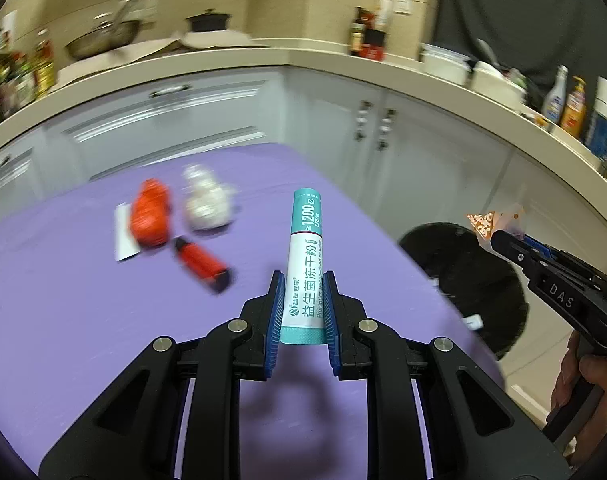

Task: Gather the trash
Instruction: 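Carry the dotted bag and teal tube over the bin and release both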

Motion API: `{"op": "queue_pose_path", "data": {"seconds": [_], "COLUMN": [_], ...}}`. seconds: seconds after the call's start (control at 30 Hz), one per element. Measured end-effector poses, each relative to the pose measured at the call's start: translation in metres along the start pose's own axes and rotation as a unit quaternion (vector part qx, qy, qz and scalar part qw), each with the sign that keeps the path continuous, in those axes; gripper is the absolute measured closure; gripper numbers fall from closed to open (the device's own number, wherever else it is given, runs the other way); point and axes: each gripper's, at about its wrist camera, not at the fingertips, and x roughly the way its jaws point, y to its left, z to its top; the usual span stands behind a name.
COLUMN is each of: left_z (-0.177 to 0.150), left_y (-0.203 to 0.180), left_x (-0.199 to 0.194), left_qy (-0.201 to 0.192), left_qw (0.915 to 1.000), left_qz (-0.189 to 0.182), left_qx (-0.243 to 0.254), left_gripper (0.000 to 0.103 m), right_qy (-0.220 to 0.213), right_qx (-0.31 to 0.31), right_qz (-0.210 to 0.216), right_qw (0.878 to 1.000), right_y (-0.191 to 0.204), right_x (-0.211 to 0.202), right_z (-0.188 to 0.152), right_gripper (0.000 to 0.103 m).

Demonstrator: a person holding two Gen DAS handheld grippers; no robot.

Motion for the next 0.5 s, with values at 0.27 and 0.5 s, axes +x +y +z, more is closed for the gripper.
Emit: {"op": "queue_pose_path", "data": {"seconds": [0.27,0.5], "left_z": [0.01,0.017], "left_y": [-0.063,-0.108], "left_x": [0.018,0.037], "left_qy": [-0.003,-0.005], "left_qw": [0.9978,0.9949], "left_qz": [-0.048,-0.068], "left_qx": [0.045,0.074], "left_gripper": [0.084,0.084], "right_qy": [-0.015,-0.022], "right_qx": [0.032,0.042], "right_qz": [-0.052,-0.073], "right_qw": [0.998,0.996], "right_y": [-0.05,-0.074], "right_x": [-0.019,-0.02], "right_z": [-0.003,-0.006], "right_gripper": [0.084,0.084]}}
